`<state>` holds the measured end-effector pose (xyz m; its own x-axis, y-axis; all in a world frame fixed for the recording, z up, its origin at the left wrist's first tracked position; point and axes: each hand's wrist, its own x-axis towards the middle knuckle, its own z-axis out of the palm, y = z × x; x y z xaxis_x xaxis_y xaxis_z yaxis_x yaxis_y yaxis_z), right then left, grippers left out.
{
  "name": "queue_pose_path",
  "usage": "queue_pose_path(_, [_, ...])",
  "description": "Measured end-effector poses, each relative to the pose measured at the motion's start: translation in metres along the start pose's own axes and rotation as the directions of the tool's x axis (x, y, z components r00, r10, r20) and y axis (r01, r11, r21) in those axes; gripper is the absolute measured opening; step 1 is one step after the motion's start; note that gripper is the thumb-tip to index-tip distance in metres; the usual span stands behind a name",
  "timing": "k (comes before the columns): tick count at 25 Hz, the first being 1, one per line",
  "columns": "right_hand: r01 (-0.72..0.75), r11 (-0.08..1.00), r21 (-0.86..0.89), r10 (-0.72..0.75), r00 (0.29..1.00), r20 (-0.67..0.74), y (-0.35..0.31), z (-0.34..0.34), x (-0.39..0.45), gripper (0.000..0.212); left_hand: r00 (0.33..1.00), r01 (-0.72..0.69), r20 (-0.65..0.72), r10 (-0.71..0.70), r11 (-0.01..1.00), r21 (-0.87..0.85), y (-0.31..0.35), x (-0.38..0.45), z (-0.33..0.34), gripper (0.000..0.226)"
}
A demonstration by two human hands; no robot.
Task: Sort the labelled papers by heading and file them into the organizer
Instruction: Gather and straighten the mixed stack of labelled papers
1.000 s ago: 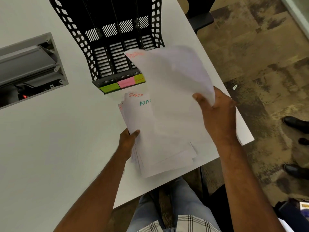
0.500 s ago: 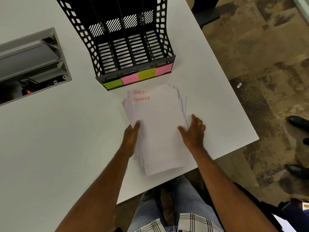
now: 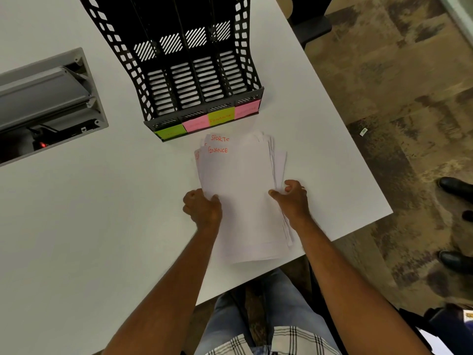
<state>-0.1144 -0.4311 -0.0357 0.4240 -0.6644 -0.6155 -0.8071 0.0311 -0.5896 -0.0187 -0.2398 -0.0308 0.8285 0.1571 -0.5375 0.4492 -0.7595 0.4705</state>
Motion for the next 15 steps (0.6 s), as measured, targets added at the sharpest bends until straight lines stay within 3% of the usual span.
queue_pose_path(3, [-0.054, 0.999, -0.005, 0.054, 0.998, 0.038, -0.007, 0.005, 0.004, 0.057, 0.996, 0.091, 0.034, -0.088, 0.988, -0.124, 0.005, 0.0, 0.002, 0.044])
queue_pose_path(7, [-0.123, 0.981, 0.153, 0.087, 0.971, 0.221, -0.006, 0.009, 0.0, 0.043, 0.976, 0.201, 0.155, -0.15, 0.896, -0.397, 0.001, 0.003, -0.005, 0.045])
queue_pose_path(9, [-0.092, 0.981, 0.171, 0.052, 0.974, 0.223, -0.004, 0.009, -0.005, 0.041, 0.961, 0.26, 0.208, -0.184, 0.859, -0.441, -0.005, 0.005, -0.01, 0.044])
queue_pose_path(12, [-0.034, 0.977, 0.21, -0.028, 0.958, 0.286, -0.007, 0.005, -0.012, 0.043, 0.93, 0.279, 0.346, -0.122, 0.848, -0.451, -0.015, 0.004, -0.016, 0.032])
queue_pose_path(15, [0.065, 0.973, 0.222, -0.131, 0.946, 0.298, -0.018, 0.004, -0.023, 0.048, 0.937, 0.207, 0.348, -0.035, 0.857, -0.472, 0.0, -0.008, -0.024, 0.032])
